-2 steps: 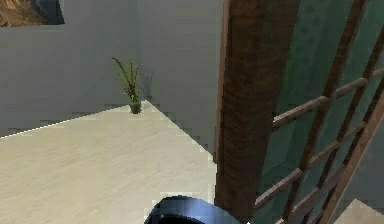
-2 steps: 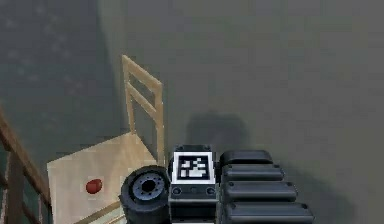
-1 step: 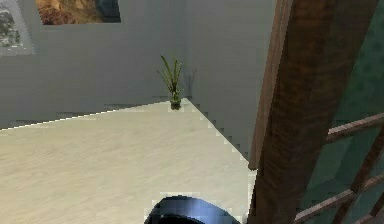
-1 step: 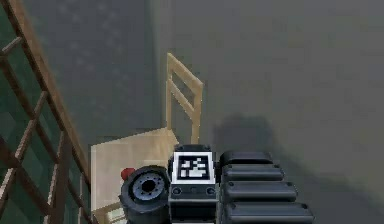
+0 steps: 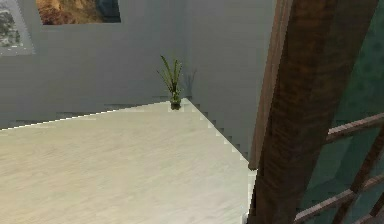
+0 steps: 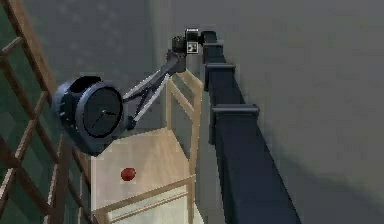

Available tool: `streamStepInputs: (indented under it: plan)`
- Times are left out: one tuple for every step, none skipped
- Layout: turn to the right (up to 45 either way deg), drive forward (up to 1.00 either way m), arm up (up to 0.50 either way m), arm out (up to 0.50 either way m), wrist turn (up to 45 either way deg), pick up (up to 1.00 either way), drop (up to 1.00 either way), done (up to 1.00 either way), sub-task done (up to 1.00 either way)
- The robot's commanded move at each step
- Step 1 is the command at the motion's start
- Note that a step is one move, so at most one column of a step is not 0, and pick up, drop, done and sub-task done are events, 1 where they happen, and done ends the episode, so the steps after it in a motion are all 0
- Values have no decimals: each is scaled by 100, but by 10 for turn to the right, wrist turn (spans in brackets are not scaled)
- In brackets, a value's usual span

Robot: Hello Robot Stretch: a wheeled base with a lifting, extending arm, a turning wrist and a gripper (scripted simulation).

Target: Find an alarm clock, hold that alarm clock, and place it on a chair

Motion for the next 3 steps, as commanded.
streamStepInputs:
  plan:
    - [0,0,0,0,390,0,0,0,0]
    - [0,0,-24,0,0,0,0,0,0]
    - [0,0,-32,0,0,0,0,0,0]
